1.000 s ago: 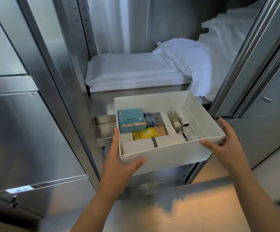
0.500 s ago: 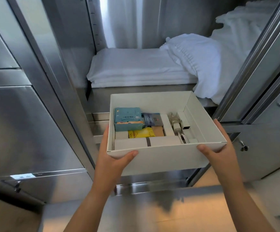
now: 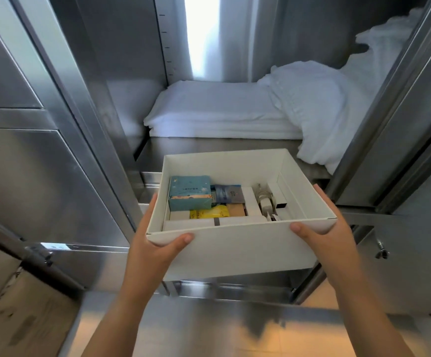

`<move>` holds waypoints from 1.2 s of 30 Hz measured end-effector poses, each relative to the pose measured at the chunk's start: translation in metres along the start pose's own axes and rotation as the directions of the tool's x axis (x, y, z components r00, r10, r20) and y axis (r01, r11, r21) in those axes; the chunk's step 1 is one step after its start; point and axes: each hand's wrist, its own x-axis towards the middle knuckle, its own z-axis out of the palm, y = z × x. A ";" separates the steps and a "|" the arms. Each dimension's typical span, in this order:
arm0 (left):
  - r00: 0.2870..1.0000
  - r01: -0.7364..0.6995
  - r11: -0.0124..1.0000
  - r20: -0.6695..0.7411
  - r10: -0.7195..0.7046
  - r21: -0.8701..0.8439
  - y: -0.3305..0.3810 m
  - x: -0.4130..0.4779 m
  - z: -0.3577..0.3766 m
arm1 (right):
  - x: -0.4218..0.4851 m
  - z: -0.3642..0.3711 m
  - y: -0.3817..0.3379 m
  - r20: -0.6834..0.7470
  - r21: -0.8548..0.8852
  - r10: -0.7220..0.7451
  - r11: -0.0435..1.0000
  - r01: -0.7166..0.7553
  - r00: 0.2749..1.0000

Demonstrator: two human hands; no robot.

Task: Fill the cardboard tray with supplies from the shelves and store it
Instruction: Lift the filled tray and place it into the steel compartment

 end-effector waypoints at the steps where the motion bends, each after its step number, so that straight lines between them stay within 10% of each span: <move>1: 1.000 0.000 1.000 -0.015 0.000 0.006 0.002 -0.005 0.003 | -0.001 -0.004 -0.001 0.010 0.012 0.000 1.000 0.000 1.000; 20: 0.909 0.021 0.998 -0.416 0.009 0.067 0.036 -0.132 -0.022 | -0.034 0.006 -0.031 0.358 0.136 -0.072 0.990 0.024 0.931; 36: 0.707 0.086 0.982 -0.705 0.058 0.167 0.071 -0.216 -0.137 | -0.059 0.179 -0.056 0.715 0.240 -0.168 0.971 -0.012 0.679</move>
